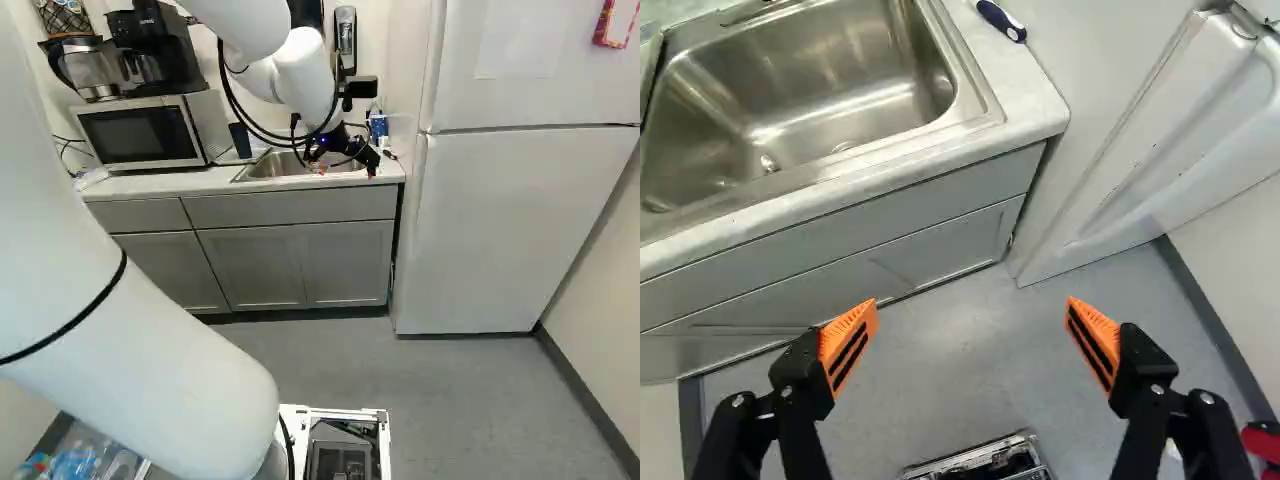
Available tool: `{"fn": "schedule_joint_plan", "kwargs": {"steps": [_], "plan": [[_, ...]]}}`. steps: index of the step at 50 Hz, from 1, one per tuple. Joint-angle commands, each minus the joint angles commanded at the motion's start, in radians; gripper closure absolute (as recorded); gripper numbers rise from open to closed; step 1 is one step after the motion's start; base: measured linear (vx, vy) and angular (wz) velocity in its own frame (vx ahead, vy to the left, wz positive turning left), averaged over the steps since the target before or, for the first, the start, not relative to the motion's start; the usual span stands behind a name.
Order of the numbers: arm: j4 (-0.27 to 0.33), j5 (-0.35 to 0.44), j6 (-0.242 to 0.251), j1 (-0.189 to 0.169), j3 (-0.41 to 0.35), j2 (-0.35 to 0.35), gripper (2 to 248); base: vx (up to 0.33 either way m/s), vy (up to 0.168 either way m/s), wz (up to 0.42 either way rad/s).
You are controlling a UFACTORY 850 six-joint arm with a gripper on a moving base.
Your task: Rinse the cup and place it in the tray
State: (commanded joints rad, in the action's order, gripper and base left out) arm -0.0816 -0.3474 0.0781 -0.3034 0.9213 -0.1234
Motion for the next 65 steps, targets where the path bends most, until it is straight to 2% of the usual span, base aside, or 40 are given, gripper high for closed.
{"fn": "schedule_joint_plan", "kwargs": {"steps": [33, 65], "plan": [[0.014, 0.209, -0.013, 0.052, -0.143, -0.027, 3, 0.000, 0.000, 0.000], [0.035, 0.530, -0.034, 0.132, -0.362, -0.068, 3, 0.000, 0.000, 0.000]]}}
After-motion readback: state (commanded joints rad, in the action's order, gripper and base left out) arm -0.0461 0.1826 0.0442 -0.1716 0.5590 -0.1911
